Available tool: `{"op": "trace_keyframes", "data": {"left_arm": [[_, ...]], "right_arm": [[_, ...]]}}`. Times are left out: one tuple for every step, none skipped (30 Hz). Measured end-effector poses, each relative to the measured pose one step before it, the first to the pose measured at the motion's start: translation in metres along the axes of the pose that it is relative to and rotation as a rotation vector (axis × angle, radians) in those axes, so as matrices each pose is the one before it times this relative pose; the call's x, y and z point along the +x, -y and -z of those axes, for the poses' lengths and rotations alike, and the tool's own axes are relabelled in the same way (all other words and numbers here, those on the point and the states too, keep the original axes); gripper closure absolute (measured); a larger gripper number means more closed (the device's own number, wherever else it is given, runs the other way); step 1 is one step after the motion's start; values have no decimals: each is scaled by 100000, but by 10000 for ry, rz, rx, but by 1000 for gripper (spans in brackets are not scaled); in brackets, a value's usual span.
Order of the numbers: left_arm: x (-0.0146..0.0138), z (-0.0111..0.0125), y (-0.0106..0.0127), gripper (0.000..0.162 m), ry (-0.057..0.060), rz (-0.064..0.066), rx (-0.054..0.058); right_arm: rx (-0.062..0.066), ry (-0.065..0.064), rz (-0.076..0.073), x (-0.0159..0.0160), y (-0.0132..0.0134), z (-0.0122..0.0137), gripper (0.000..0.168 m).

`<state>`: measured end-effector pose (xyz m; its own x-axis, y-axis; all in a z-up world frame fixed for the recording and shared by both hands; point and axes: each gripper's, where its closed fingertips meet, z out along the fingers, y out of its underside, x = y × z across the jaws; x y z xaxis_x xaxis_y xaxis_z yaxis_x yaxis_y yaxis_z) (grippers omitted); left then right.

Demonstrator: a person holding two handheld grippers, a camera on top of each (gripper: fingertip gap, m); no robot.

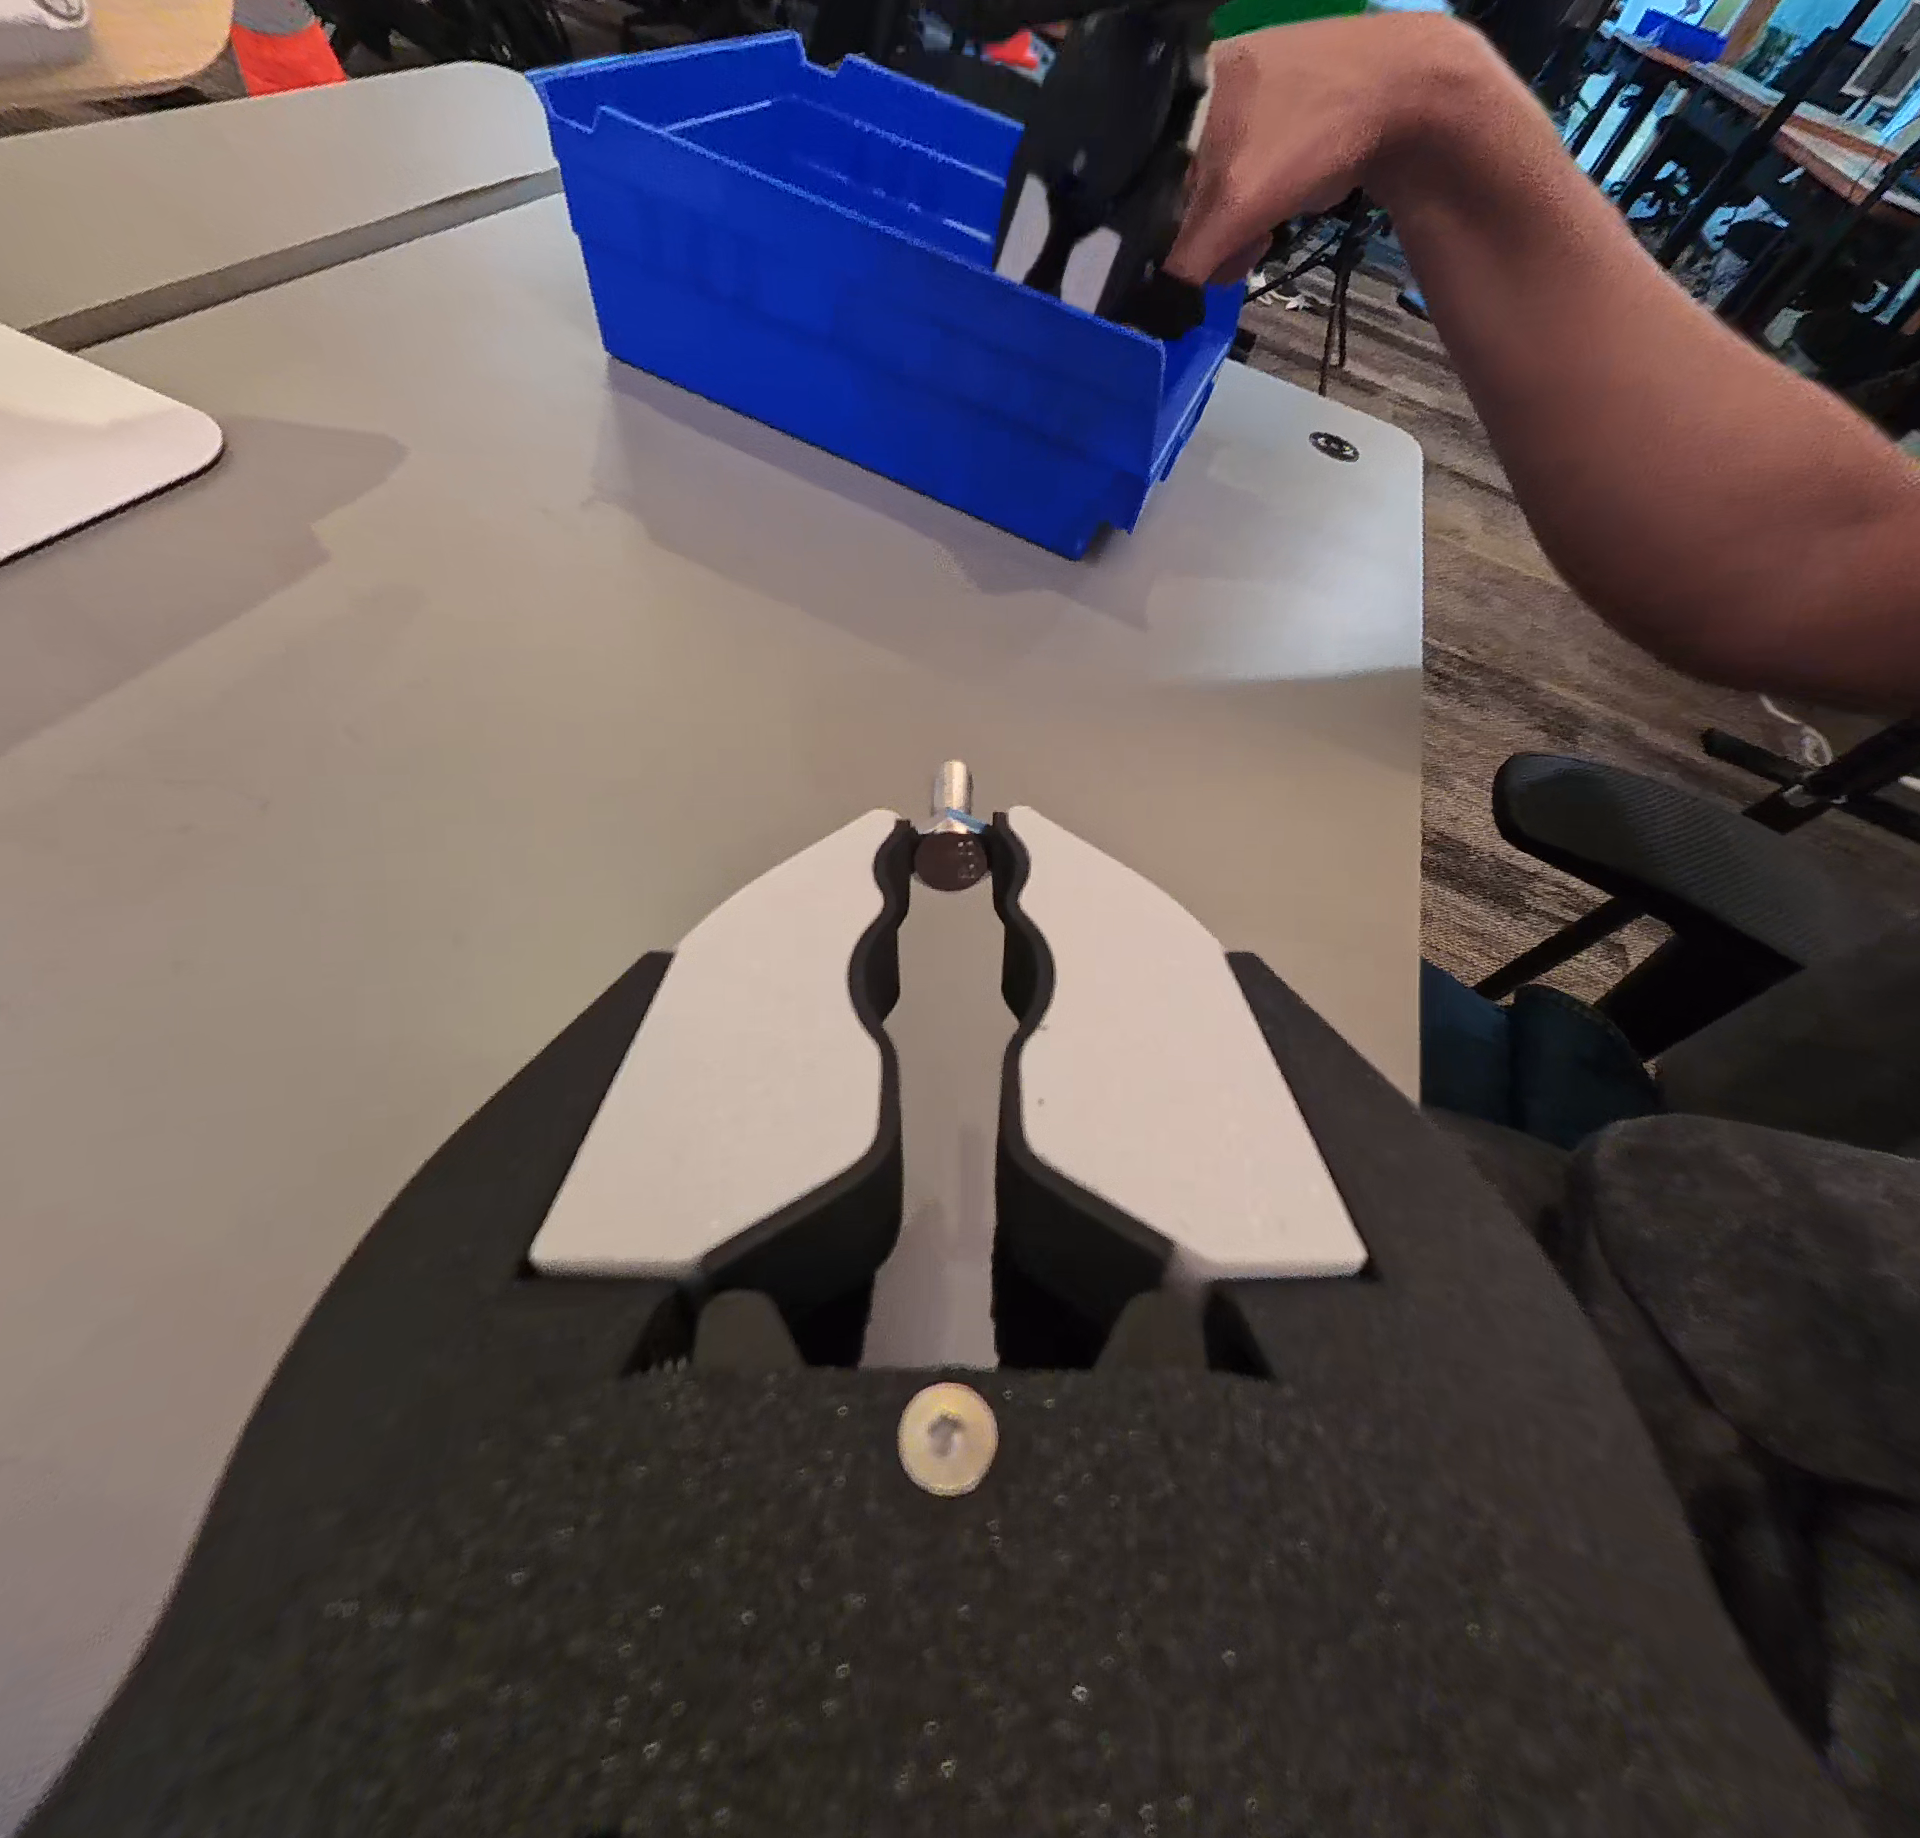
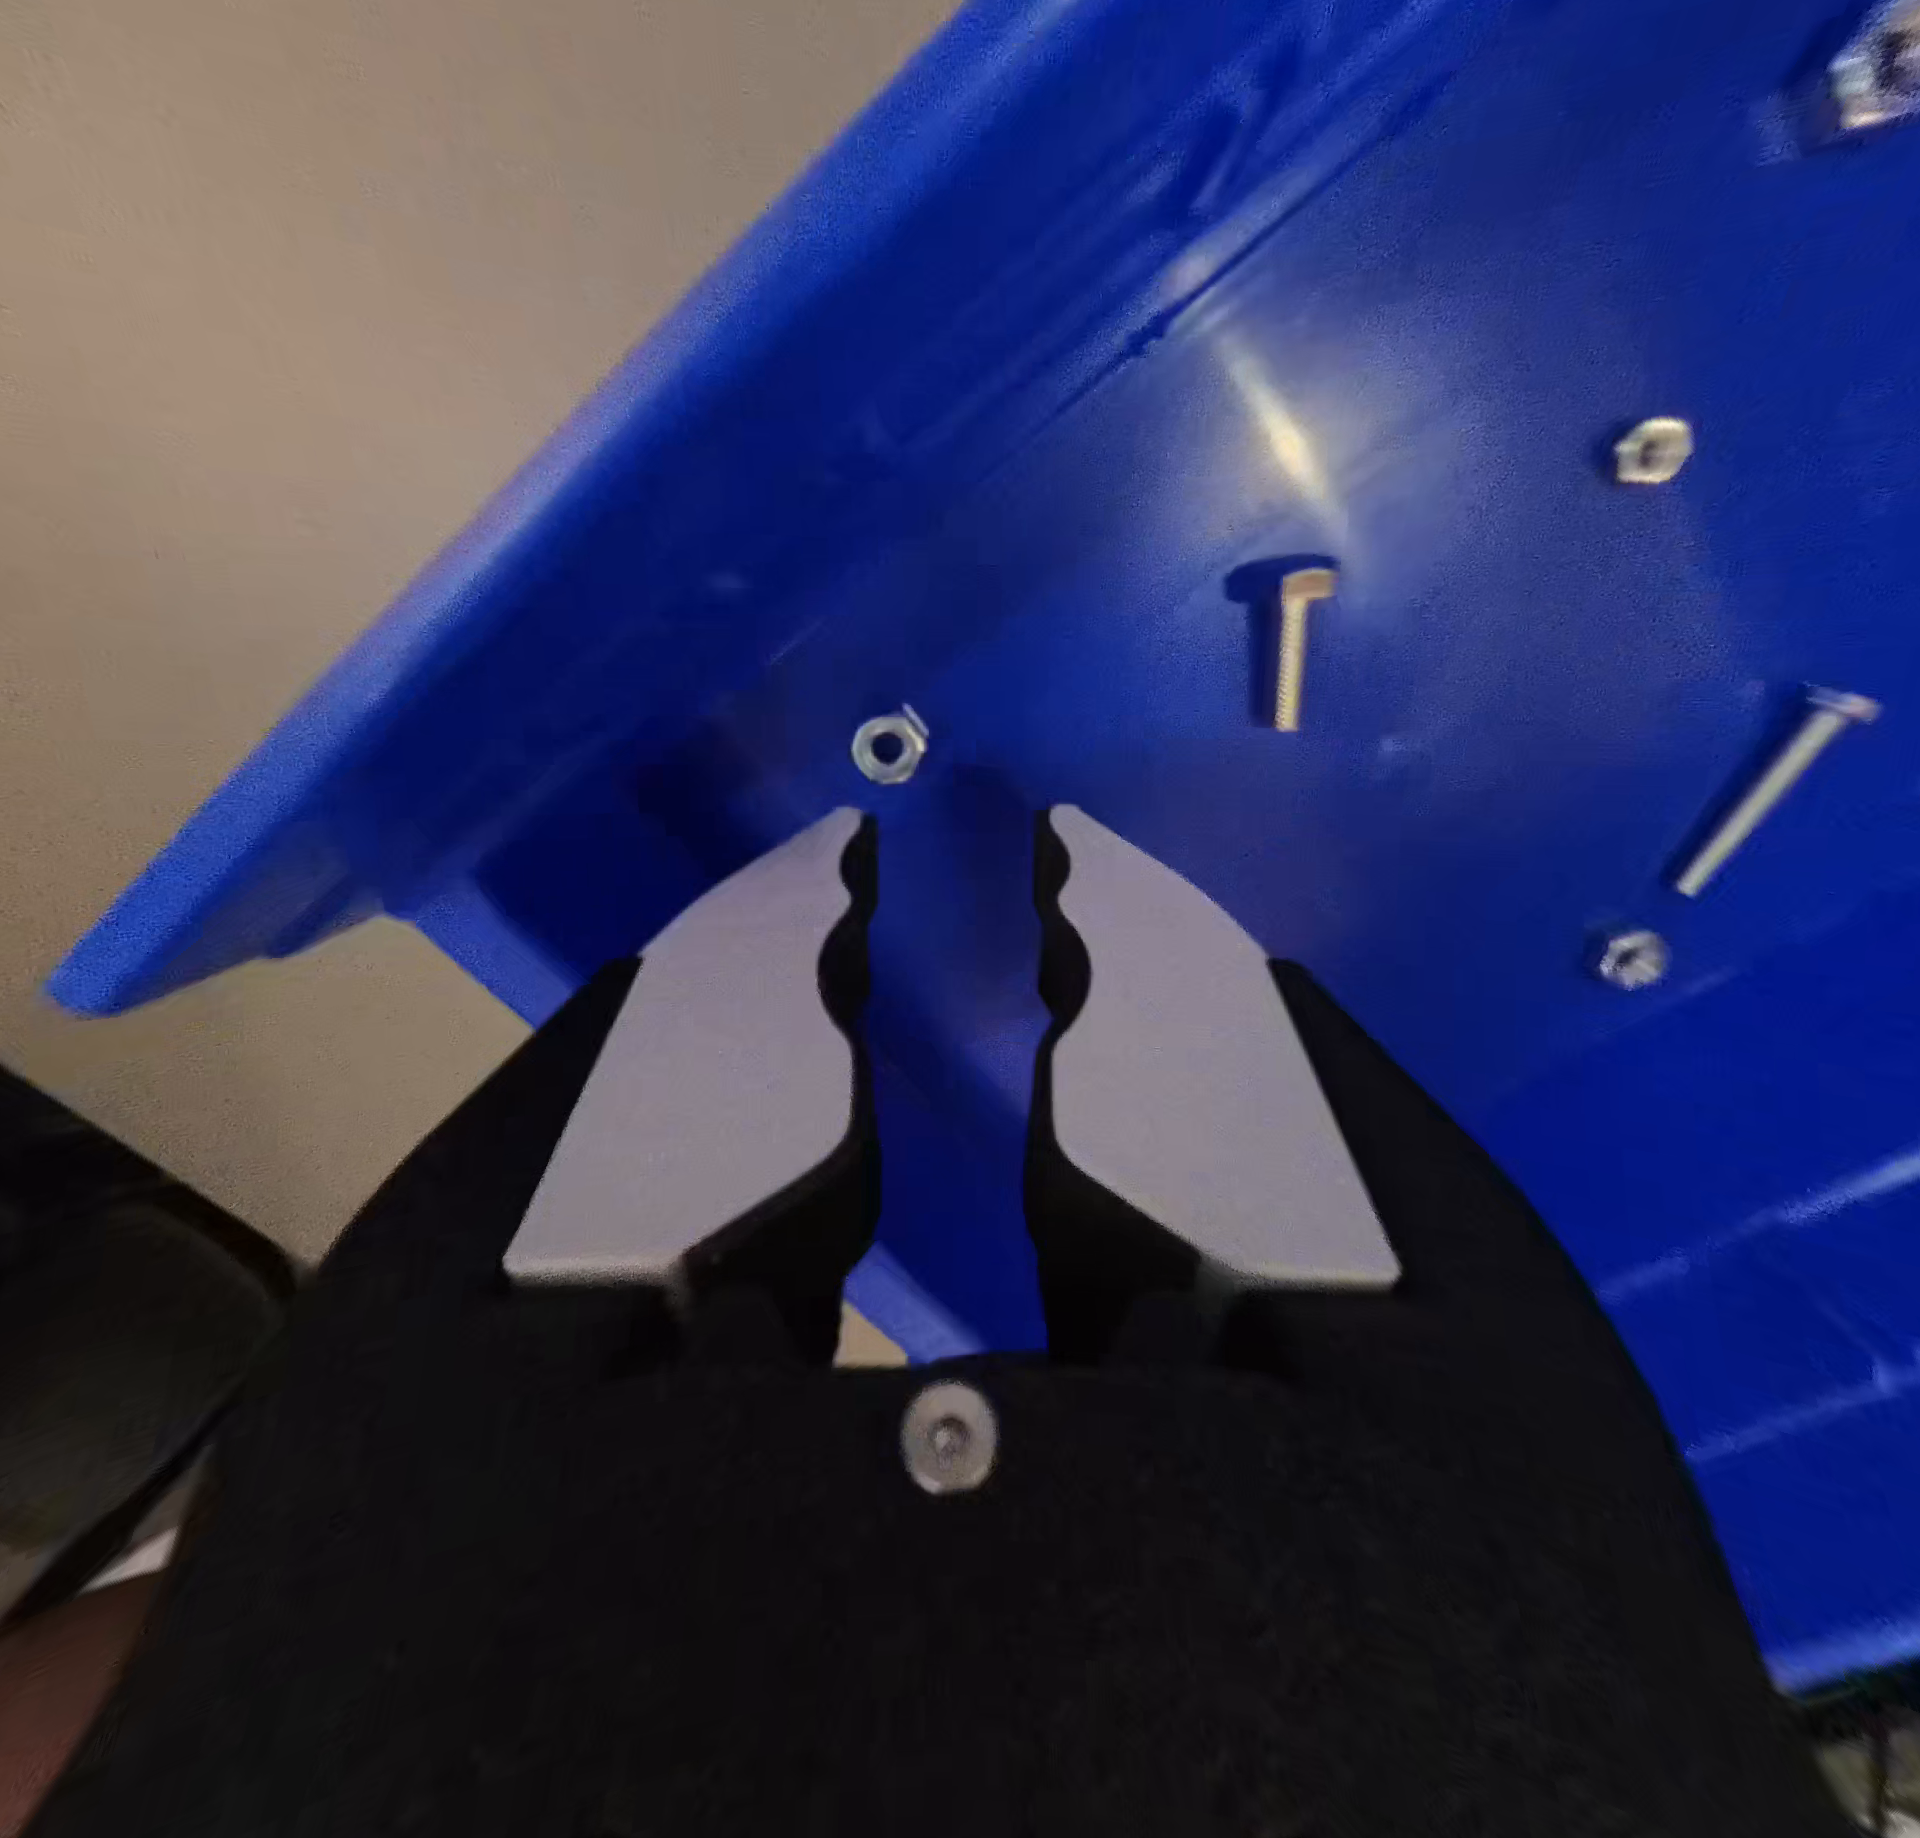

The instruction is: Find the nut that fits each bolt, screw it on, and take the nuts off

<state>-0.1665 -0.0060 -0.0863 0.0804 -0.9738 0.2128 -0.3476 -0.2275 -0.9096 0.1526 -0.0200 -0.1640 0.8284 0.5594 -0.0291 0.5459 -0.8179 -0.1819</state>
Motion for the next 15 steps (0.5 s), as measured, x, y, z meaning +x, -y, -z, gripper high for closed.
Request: {"op": "trace_keyframes", "data": {"left_arm": [[202,93,147,148,-115,12,70],[265,117,221,148,-165,20,126],[346,132,268,148,-226,24,182],[394,102,281,148,-282,23,183],[404,69,252,148,-301,46,165],[437,59,259,148,-315,51,185],[563,29,238,148,-395,42,181],[588,4,221,148,-399,57,169],[578,-21,217,148,-378,51,157],[601,-55,185,148,-381,58,127],[489,-77,181,148,-298,67,102],[375,-109,100,148,-209,52,45],[320,-127,-15,148,-159,33,-24],[185,-122,-130,148,-67,2,-79],[84,-110,-164,148,16,-38,-79]], "right_arm": [[811,-419,-241,108,482,1527,139],[1056,-436,-84,-201,979,1711,138],[1236,-267,57,-804,1465,1645,138],[1410,-66,224,-1434,2068,1359,136],[1578,305,291,-2314,2522,904,136],[1727,858,251,-3364,2713,341,136],[1815,1231,17,-3933,2564,-274,140],[1753,1265,-292,-3723,1939,-916,146],[1296,1079,-591,-2880,780,-1483,146],[763,873,-745,-1983,-427,-1719,145],[-141,581,-480,-1012,-1587,-1794,142],[-496,105,-209,-70,-1666,-1553,137],[-247,-55,57,103,-940,-1115,135],[45,134,142,-275,-176,-577,141],[31,290,-20,-464,57,-476,145]]}}
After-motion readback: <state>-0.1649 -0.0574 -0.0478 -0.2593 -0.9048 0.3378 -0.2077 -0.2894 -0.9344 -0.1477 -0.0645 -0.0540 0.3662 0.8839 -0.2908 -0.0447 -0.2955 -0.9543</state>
